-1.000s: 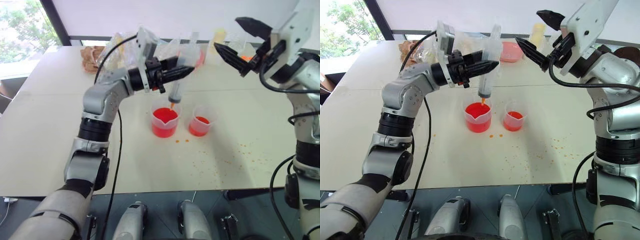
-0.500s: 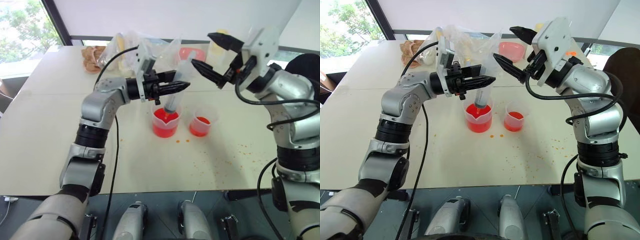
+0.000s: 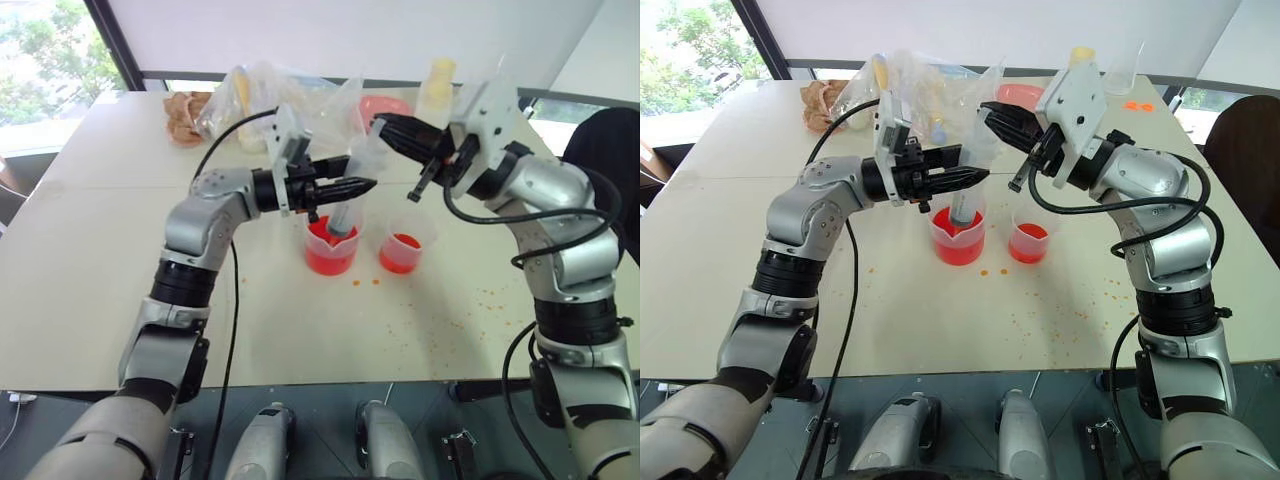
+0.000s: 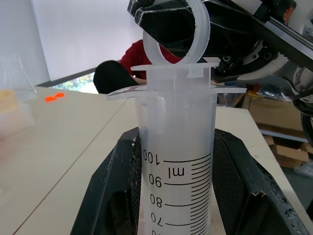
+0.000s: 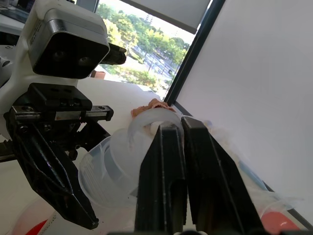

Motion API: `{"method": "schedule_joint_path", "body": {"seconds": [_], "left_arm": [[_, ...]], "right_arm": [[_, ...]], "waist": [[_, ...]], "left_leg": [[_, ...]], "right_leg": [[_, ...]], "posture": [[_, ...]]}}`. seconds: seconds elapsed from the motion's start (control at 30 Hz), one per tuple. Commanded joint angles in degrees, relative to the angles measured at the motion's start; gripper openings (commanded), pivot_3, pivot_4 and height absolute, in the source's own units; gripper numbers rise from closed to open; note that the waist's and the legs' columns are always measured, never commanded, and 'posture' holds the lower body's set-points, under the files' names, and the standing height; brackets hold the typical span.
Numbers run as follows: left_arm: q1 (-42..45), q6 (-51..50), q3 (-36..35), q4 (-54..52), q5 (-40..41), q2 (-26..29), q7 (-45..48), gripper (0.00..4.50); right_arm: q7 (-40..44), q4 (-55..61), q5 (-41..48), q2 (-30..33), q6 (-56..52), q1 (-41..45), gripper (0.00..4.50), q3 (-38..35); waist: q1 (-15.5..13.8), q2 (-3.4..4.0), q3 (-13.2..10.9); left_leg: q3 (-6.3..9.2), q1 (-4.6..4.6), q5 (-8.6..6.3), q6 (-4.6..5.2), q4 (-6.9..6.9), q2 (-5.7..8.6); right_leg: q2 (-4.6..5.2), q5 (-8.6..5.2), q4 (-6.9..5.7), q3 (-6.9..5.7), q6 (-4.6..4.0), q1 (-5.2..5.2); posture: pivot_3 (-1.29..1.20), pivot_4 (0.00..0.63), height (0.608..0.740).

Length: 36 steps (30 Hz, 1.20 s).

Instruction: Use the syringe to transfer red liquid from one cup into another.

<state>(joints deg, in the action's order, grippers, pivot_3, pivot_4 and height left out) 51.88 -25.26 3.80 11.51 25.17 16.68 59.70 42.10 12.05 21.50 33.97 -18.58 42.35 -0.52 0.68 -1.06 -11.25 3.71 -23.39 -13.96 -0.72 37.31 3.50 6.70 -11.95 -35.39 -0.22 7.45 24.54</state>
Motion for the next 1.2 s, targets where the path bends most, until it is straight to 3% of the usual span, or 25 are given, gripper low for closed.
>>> {"method": "schedule_joint_path", "body": {"seconds": [0.03, 0.37, 0.73, 1.13, 1.2], "left_arm": [[-1.09, 3.23, 1.30, 1.86, -2.45, -0.82, -0.91, 1.46], [-4.03, 8.80, 3.75, 4.62, -5.60, -1.87, -0.72, 1.46], [-4.89, 8.46, 4.32, 4.62, -5.82, -1.47, -1.18, 1.46], [-3.79, 8.16, 3.82, 4.52, -5.41, -2.13, -1.75, 1.46], [-2.93, 7.39, 3.06, 3.60, -4.70, -2.31, -2.26, 1.46]], "right_arm": [[0.98, 3.91, 1.29, 0.03, 0.70, 0.70, 0.05, -1.11], [1.03, 2.49, -0.41, 0.84, -0.19, 1.41, 0.05, -1.90], [-1.02, -2.48, -2.51, 1.62, 2.85, 5.66, 0.05, -5.04], [-0.89, -3.57, -4.39, 1.93, 4.14, 4.40, 0.05, -3.80], [-0.54, -3.37, -4.03, 1.75, 3.58, 3.63, 0.66, -3.73]], "waist": [[0.00, 0.00, 0.00], [0.00, 0.00, 0.00], [0.00, 0.00, 0.00], [0.02, 0.00, 0.00], [0.00, 0.00, 0.00]], "left_leg": [[0.00, 0.00, 0.00, 0.00, 0.00, 0.00], [-0.01, 0.00, 0.00, 0.00, 0.00, 0.00], [-0.01, 0.00, 0.00, 0.00, 0.00, 0.00], [-0.01, 0.00, 0.00, 0.00, 0.00, 0.00], [-0.01, 0.00, 0.00, 0.00, 0.00, 0.01]], "right_leg": [[0.00, 0.00, 0.00, 0.00, 0.00, 0.00], [-0.01, 0.00, 0.00, 0.00, -0.01, 0.00], [-0.01, 0.00, 0.00, 0.00, -0.01, 0.00], [0.00, 0.00, 0.00, 0.00, -0.01, 0.00], [0.00, 0.00, 0.00, 0.00, -0.01, 0.00]], "posture": [[0.00, 0.150, 0.740], [0.00, 0.150, 0.740], [0.00, 0.150, 0.740], [0.00, 0.150, 0.740], [0.00, 0.150, 0.740]]}}
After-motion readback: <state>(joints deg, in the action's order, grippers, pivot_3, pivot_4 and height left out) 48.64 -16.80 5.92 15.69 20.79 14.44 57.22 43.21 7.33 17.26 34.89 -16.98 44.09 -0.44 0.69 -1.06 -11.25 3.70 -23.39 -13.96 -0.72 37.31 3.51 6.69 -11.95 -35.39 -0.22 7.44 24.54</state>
